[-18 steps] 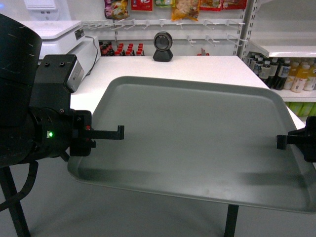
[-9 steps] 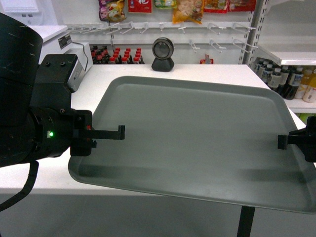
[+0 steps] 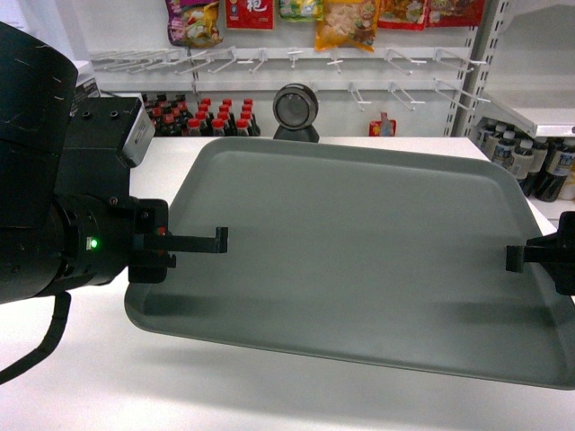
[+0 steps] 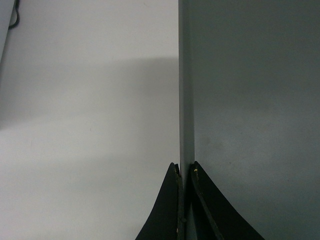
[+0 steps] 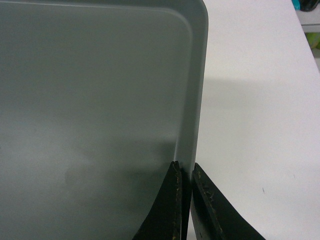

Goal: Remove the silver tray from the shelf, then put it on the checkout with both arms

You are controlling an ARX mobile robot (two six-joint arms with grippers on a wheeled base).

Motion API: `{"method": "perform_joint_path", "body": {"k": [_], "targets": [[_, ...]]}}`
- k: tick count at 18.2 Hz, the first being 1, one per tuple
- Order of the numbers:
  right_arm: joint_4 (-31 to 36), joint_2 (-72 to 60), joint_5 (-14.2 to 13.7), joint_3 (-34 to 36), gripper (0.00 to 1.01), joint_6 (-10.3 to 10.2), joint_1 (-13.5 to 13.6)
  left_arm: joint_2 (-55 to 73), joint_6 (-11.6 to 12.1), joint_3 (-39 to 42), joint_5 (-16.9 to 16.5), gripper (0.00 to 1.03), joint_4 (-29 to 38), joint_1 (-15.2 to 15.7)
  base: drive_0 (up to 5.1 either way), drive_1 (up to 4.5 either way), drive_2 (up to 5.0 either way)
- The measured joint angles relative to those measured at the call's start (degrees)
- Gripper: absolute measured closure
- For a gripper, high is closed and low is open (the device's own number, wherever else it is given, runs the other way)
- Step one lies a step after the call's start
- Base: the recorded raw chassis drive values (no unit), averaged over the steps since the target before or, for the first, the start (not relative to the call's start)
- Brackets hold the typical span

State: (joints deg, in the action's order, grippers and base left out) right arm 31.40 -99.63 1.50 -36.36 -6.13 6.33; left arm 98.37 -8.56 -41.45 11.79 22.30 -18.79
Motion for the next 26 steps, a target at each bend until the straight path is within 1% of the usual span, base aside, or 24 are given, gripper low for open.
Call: {"method": "perform_joint_path", "body": {"k": [1,8,9,10,11,12,13,14,17,20,22,24,25,26], "targets": [[0.33,0.02,0.00,0.00,0.98,0.00,0.02,0.00,-0.02,0.00,0.00,1.00,0.04,0.00,-0.1,4.16,-4.4],[-0.04,0.00,0.00,-0.11,0.98,0.02,0.00,-0.04,0.00,-0.07,0.02,1.00,-0.15,-0.04,0.0,0.00,0.0],[-3.26,0.00,2.16,-0.90,0.98,0.35,-0.22,-0.02,-2.38,-2.27,2.32,1.00,-7.63,-0.26,0.0,0.00,0.0],[-8.83,-0.92,6.25,-3.74,0.98,0.42,-0.85,1.05,-6.14,-5.57,4.00,1.00,-14.84,-0.07,0.0,0.00,0.0],[-11.02,-2.60,8.68,-6.21,0.98,0.42,-1.62,2.51,-9.03,-8.11,3.21,1.00,-18.29,0.70,0.0,0.00,0.0],[-13.03,-5.16,11.19,-9.73,0.98,0.66,-2.40,4.72,-11.17,-10.88,1.14,1.00,-19.69,1.88,0.0,0.00,0.0],[-14.43,-7.91,12.15,-13.29,0.98,1.25,-2.93,7.19,-12.15,-13.64,-0.68,1.00,-20.00,2.97,0.0,0.00,0.0],[-15.61,-10.71,12.52,-16.87,0.98,1.60,-3.02,9.79,-12.20,-16.44,-1.64,1.00,-20.17,3.98,0.0,0.00,0.0],[-19.17,-18.86,13.25,-27.58,0.98,2.56,-2.86,17.27,-12.17,-23.96,-4.42,1.00,-21.16,6.29,0.0,0.00,0.0],[-22.45,-25.57,12.83,-35.91,0.98,3.69,-2.29,23.56,-11.96,-29.90,-4.83,1.00,-22.56,6.88,0.0,0.00,0.0],[-23.47,-28.70,12.09,-38.66,0.98,4.44,-1.92,25.83,-11.96,-31.65,-4.85,1.00,-23.80,6.88,0.0,0.00,0.0],[-24.24,-30.91,11.04,-39.76,0.98,4.74,-1.49,27.65,-11.69,-32.70,-4.33,1.00,-24.74,6.36,0.0,0.00,0.0],[-23.61,-32.09,9.66,-39.80,0.98,5.22,-1.20,28.46,-11.58,-33.09,-3.96,1.00,-25.18,6.14,0.0,0.00,0.0],[-23.17,-32.59,9.01,-39.80,0.97,5.81,-1.11,28.98,-11.45,-33.73,-3.30,1.00,-25.64,5.84,0.0,0.00,0.0]]}}
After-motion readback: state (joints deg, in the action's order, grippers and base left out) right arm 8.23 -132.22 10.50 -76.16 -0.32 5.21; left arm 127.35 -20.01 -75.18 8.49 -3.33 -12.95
